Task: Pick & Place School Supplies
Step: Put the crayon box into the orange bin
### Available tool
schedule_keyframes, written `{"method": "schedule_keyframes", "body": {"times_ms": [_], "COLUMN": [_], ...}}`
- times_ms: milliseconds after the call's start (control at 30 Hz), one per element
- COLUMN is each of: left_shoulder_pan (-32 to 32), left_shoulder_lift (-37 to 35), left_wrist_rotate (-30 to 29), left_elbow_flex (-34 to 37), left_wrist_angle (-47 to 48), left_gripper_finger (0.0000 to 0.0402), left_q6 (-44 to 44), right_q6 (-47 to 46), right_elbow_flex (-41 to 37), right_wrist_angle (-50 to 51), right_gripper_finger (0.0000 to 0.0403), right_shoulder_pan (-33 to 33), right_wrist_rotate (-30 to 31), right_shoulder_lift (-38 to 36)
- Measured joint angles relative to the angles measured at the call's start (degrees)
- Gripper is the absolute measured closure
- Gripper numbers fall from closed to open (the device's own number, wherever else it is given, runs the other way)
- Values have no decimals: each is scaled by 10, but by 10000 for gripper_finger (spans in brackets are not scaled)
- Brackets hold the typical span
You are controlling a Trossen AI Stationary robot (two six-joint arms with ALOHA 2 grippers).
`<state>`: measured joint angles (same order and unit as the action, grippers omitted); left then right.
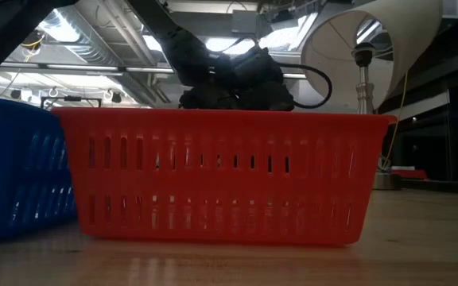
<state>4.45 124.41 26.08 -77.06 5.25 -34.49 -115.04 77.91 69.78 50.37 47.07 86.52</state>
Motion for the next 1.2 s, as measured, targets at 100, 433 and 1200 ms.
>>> {"method": "schedule_keyframes", "body": {"times_ms": [100,433,1200], "left_shoulder_pan": [6,15,86], "left_shoulder_lift": [1,5,-85], "left_wrist_rotate": [0,3,59], "left_elbow_flex": [0,0,3], "left_wrist_angle": [6,-7,34], "left_gripper_finger": [155,199,226], "left_q6": [20,74,191], "right_q6": [0,-2,3], "right_elbow_flex": [0,0,0], "right_wrist_angle": [0,-4,-8], "right_gripper_finger": [305,305,305], "right_shoulder_pan": [0,0,0], "right_wrist_rotate": [0,3,35], "right_shoulder_lift": [0,0,0]}}
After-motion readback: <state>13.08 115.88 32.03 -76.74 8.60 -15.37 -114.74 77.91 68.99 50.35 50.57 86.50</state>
